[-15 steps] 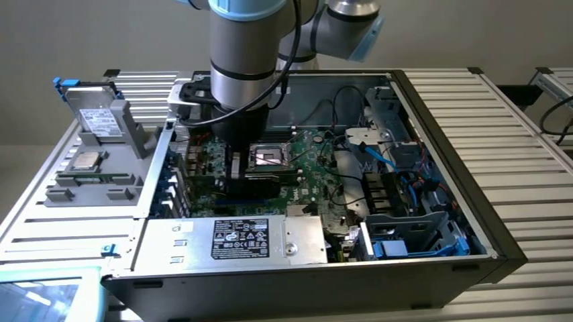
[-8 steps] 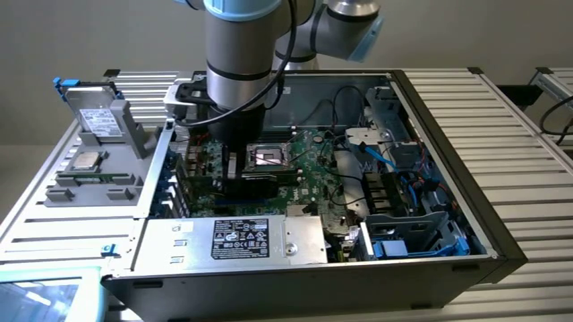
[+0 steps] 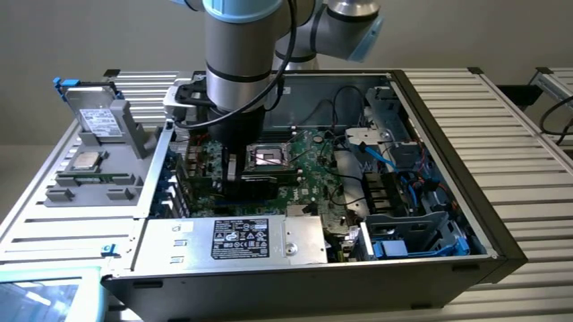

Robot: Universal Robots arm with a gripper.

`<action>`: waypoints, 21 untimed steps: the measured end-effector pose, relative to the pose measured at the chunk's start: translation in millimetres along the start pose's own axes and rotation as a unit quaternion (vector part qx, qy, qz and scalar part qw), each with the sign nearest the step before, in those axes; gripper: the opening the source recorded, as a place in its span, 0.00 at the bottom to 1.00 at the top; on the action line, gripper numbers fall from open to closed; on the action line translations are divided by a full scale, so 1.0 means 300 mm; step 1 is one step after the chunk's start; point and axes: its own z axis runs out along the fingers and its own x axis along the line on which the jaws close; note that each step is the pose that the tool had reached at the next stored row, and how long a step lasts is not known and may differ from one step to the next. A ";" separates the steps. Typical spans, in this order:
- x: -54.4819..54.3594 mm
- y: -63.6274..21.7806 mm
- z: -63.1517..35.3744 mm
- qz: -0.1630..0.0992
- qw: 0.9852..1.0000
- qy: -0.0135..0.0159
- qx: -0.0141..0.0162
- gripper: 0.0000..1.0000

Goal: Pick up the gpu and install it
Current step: 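Insert the gpu into the slot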

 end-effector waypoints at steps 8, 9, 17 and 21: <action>-0.004 -0.001 0.008 0.002 1.000 -0.001 0.000 0.28; -0.005 -0.001 0.009 0.002 1.000 -0.001 0.000 0.28; -0.005 0.001 0.010 0.002 1.000 -0.001 0.000 0.28; -0.005 0.001 0.011 0.002 1.000 -0.001 0.000 0.28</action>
